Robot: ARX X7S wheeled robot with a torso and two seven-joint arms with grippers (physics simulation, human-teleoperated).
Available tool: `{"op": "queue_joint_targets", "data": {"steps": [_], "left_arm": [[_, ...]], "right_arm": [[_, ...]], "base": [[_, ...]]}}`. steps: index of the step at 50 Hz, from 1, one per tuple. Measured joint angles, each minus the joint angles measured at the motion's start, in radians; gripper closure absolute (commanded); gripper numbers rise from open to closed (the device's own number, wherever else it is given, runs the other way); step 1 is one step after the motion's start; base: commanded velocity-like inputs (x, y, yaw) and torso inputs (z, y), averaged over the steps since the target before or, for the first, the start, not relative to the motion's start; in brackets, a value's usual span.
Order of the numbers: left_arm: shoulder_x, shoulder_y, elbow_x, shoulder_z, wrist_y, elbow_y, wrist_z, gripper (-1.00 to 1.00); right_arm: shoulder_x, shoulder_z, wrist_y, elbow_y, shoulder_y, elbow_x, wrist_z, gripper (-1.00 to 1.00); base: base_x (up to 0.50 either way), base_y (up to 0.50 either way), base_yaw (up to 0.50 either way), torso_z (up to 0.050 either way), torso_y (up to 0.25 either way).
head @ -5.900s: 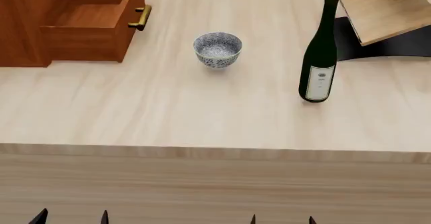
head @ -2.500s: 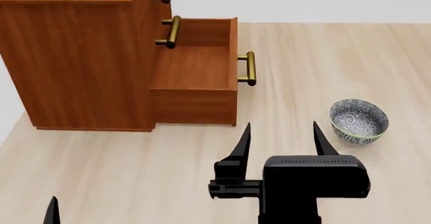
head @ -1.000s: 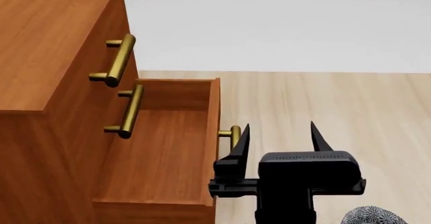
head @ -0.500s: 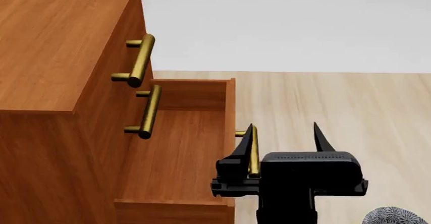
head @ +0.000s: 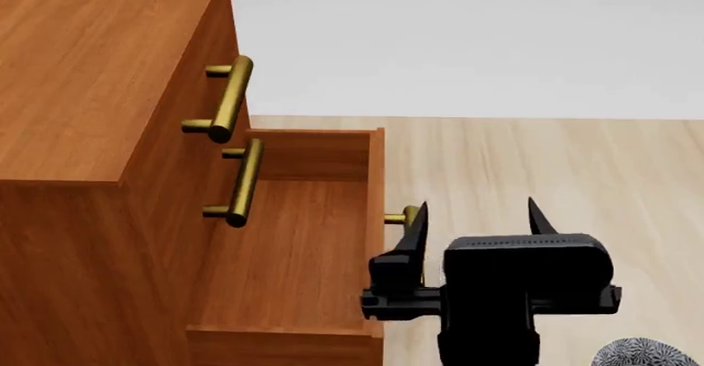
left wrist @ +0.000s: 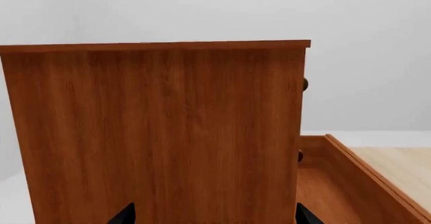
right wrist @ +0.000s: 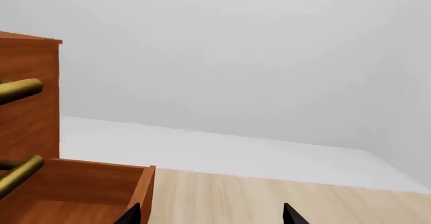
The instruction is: Put the bowl in the bottom drawer of the cabinet.
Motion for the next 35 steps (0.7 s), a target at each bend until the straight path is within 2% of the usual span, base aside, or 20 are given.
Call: {"op": "queue_joint_targets", "data": {"steps": [19,35], "left_arm": [[-0.006,-0.001,-0.006,0.000,0.000,0.000,-0.010,-1.00],[-0.009,0.002,-0.014,-0.006,0.006,-0.001,-0.019,-1.00]], "right_arm": [[0.085,0.193,0.443,-0.105,0.141,0.183,-0.044,-1.00],[0.171,0.285,0.719,-0.007,0.273,0.258,-0.078,-1.00]], "base": [[0.00,0.00,0.00,0.000,0.000],[0.00,0.00,0.00,0.000,0.000]]}}
